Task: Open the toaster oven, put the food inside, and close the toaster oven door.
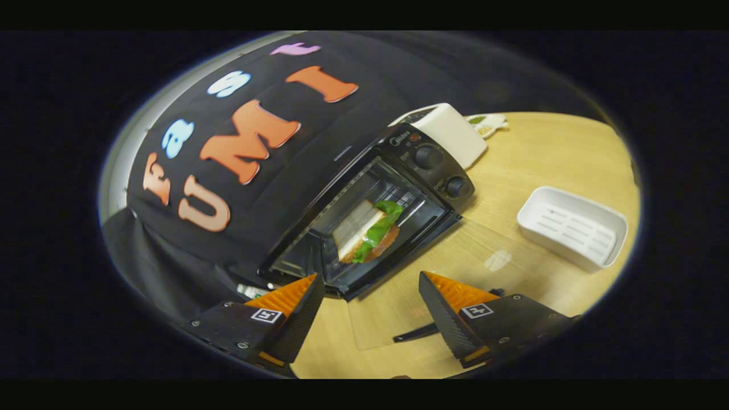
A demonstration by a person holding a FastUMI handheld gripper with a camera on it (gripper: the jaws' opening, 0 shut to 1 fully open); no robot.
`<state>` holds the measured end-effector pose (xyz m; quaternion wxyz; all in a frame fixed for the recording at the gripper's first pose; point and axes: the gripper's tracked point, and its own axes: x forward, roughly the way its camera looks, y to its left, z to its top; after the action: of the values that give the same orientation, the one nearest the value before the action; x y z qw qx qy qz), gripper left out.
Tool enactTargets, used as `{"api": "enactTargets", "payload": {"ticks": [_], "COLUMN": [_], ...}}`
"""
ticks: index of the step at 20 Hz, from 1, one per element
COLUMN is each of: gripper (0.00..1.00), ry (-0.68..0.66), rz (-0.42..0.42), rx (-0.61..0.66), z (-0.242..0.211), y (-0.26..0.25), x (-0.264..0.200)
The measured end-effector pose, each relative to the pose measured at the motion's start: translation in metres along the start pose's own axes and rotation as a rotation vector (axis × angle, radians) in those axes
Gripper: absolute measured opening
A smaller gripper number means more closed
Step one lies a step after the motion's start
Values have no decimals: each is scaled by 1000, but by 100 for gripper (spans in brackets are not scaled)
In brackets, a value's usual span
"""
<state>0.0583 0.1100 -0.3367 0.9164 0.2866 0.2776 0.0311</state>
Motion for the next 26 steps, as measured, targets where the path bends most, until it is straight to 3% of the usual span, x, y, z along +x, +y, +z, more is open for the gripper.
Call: {"api": "enactTargets", "payload": {"ticks": [7,9,19,26], "gripper": [99,99,99,100], "ry": [131,175,240,146], "rz": [-184,-217,-225,-166], "rx": [-585,-686,-708,-618], "z": [-54,-71,-92,-51], "y": [-68,-77,-82,-41], "x": [-32,-27,11,3]}}
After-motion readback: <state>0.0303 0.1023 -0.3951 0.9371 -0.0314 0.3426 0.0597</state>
